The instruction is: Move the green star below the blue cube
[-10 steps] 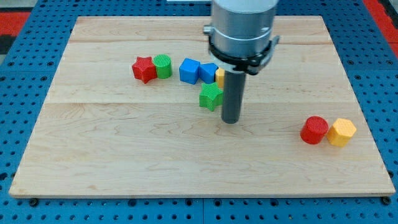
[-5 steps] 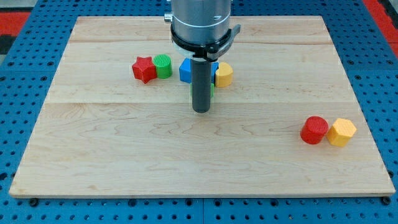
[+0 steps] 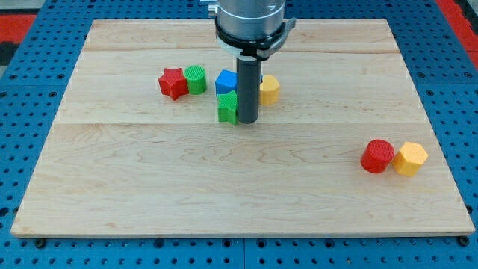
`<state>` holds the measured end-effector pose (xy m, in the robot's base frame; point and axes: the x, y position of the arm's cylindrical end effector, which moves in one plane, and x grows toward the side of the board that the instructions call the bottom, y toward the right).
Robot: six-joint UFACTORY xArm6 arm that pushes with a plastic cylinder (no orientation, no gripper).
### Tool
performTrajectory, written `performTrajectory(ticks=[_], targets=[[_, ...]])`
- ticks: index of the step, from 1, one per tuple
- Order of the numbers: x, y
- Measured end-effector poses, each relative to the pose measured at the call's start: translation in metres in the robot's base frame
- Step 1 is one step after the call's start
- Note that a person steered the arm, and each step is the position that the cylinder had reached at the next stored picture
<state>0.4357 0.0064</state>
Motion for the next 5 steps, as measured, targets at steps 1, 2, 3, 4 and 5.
performTrajectory(ticks=[1,2,3,4,5], targets=[[0.006,0.004],[0.02,0.004],[0.02,-0.001],[0.01,-0.003],[0.004,-0.003]])
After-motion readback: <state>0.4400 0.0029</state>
